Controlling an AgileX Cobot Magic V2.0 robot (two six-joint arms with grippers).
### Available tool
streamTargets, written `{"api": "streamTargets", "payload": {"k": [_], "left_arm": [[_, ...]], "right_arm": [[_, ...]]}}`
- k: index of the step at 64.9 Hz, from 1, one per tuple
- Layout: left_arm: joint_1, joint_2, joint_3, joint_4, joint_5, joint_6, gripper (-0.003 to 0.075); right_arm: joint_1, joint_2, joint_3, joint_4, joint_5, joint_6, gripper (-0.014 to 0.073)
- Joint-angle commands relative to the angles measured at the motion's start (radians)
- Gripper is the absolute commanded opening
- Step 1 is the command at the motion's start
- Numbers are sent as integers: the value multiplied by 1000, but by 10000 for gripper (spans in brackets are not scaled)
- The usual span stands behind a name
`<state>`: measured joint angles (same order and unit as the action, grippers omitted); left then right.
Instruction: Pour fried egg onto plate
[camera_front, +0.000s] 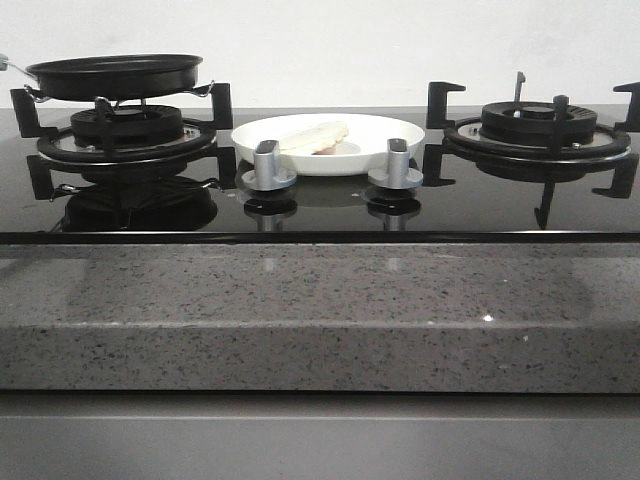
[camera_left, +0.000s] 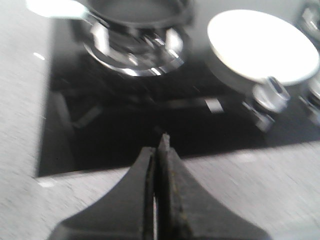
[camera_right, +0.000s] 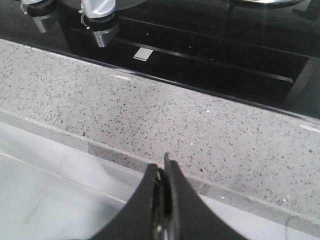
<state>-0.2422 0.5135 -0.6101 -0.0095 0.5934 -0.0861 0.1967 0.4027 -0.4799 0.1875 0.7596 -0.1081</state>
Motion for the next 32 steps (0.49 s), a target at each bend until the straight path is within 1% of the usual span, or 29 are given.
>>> {"api": "streamTargets", "payload": {"k": [1, 5, 12, 22, 32], "left_arm": [[38, -72, 88, 2, -218, -11, -19], [62, -137, 191, 2, -326, -11, -19], [108, -274, 347, -19, -466, -11, -19], [147, -445, 513, -54, -545, -11, -19], [158, -541, 587, -54, -593, -11, -19]], "right_arm": [[-1, 4, -27, -4, -70, -8, -68], [-1, 4, -27, -4, -70, -8, -68], [-1, 4, -27, -4, -70, -8, -68], [-1, 4, -27, -4, -70, -8, -68], [-1, 4, -27, -4, -70, -8, -68]]}}
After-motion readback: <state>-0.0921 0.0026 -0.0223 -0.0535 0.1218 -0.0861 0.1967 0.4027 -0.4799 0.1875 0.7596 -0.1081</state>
